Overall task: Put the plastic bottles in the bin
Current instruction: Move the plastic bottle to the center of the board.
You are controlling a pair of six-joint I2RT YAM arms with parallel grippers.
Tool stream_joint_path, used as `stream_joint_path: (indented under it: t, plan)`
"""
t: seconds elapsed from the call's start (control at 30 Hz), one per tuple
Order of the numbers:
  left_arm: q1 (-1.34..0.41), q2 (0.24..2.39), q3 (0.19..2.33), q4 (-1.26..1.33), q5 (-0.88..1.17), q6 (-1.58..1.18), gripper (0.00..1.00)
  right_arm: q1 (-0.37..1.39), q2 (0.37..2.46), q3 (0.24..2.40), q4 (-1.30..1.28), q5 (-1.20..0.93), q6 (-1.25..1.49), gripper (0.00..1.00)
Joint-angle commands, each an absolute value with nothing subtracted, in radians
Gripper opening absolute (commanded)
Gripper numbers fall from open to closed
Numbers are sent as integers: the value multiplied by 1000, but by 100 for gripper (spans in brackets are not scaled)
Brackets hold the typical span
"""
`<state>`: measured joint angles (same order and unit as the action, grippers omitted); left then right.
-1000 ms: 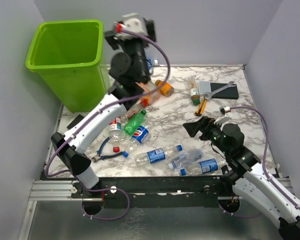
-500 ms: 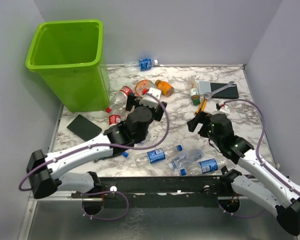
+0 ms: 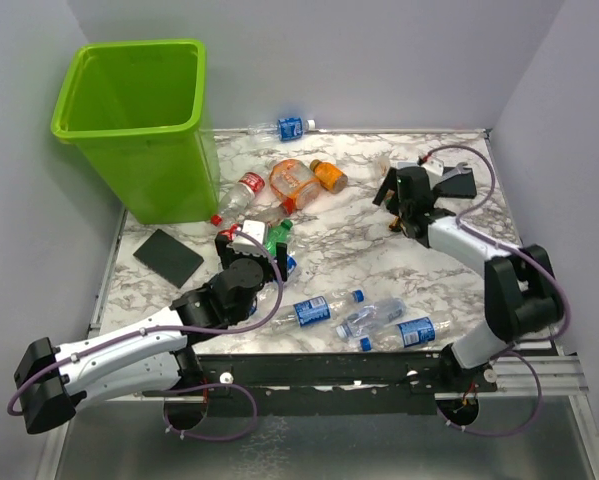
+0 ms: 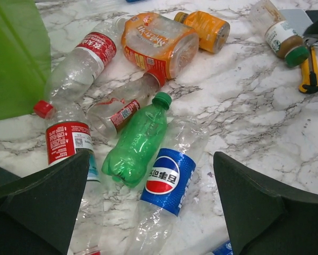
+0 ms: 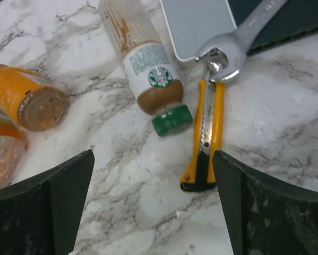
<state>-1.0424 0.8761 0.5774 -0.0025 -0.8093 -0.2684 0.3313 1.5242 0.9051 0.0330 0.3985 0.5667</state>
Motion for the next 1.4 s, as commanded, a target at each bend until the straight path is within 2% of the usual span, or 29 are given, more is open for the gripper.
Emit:
stream_joint_path:
  t: [0.0, 0.27, 0.47, 0.67, 0.8, 1.13, 1.37]
  plan:
    - [-1045, 805, 540, 55, -785, -360, 99, 302, 1690, 1052, 129, 417, 439, 97]
    - [-1058, 787, 547, 38, -790, -358, 99, 262, 1962, 1358, 19, 374, 296, 98]
    - [-1058, 785, 555, 38, -801, -329, 99, 261, 2065, 1446, -31, 300, 257, 96]
    - [-1058, 789, 556, 38, -778, -341, 99, 262, 2130, 1511, -104, 270, 257, 90]
    - [-1058, 789, 557, 38, -780, -340, 99, 262, 2144, 1508, -116, 256, 263, 81]
    - [-1059, 791, 555, 38, -782, -347, 99, 262, 2080, 1448, -125, 218, 293, 49]
    - [-1058, 772, 556, 37, -806, -336, 99, 318, 1710, 1174, -23, 81, 366, 43]
